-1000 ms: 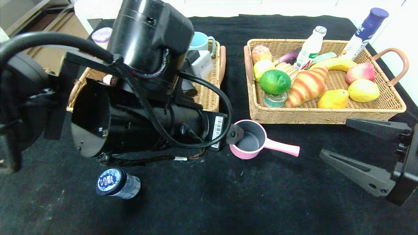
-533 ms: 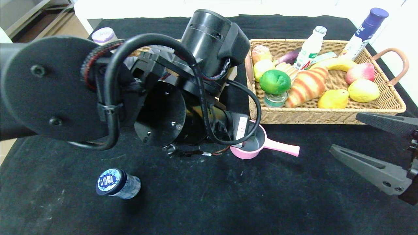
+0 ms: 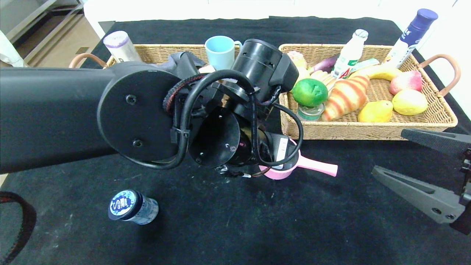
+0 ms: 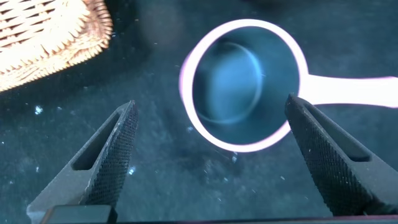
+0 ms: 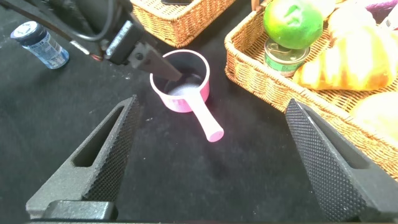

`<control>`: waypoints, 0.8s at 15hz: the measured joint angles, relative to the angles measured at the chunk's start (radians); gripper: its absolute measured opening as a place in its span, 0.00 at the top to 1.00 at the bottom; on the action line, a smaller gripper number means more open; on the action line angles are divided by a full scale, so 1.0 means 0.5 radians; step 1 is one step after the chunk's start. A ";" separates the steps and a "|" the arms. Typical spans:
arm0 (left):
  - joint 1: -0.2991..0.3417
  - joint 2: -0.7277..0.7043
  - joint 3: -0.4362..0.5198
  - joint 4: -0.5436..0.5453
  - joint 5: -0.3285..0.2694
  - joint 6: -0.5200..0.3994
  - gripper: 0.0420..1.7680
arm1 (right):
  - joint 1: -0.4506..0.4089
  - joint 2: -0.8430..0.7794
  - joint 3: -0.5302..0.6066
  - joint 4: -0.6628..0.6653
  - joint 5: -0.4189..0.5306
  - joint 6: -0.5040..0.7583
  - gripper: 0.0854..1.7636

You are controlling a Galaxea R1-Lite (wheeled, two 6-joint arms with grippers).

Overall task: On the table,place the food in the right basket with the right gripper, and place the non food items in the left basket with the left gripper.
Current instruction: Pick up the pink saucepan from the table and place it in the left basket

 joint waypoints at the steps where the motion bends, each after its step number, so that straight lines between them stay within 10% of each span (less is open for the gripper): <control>1: 0.008 0.010 -0.001 -0.002 0.001 -0.005 0.03 | 0.002 0.000 0.000 0.000 0.000 0.000 0.03; 12: 0.039 0.083 -0.071 -0.014 0.023 -0.050 0.03 | 0.009 0.009 0.008 -0.001 -0.003 0.001 0.03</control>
